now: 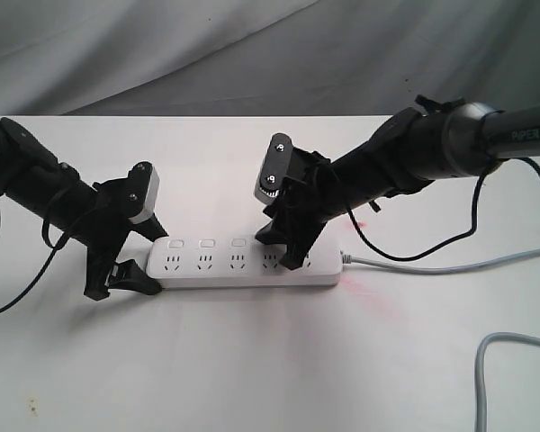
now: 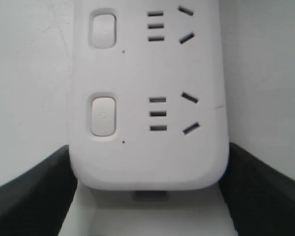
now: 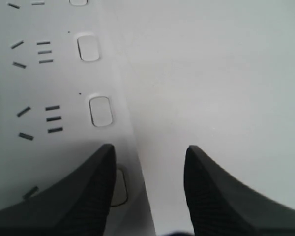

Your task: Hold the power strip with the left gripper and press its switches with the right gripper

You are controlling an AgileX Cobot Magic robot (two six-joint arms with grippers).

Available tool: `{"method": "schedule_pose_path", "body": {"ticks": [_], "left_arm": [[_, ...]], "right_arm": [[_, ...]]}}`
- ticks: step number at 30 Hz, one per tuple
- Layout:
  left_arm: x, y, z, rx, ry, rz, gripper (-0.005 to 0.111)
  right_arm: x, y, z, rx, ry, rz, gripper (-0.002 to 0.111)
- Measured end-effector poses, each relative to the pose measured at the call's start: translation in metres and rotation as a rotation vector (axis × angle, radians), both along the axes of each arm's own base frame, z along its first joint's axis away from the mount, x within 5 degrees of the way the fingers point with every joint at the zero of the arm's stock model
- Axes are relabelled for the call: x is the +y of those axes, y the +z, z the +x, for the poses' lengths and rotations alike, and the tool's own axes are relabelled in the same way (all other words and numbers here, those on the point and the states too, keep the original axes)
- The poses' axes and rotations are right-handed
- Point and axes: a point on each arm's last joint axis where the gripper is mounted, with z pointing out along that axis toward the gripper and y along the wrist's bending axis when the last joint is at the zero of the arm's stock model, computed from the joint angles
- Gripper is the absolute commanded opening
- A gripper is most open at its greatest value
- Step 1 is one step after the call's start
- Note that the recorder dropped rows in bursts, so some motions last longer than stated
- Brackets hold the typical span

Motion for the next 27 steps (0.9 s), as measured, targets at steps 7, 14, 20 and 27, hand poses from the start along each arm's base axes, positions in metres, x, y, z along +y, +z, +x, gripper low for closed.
{"method": "schedule_pose_path", "body": {"ticks": [7, 14, 20, 27], "left_arm": [[0.0, 0.0, 0.0, 0.0, 0.0, 0.0, 0.046], [0.0, 0.0, 0.0, -0.001, 0.001, 0.001, 0.046], [0.0, 0.0, 0.0, -0.001, 0.001, 0.001, 0.046], [0.0, 0.0, 0.0, -0.001, 0.001, 0.001, 0.046]], "right_arm": [[0.0, -0.006, -0.001, 0.017, -0.004, -0.001, 0.043], [-0.005, -0.009, -0.002, 0.034, -0.03, 0.005, 0.043], [-0.009, -0.008, -0.002, 0.042, -0.041, 0.014, 0.043], [-0.014, 0.008, -0.004, -0.01, -0.045, -0.005, 0.043]]}}
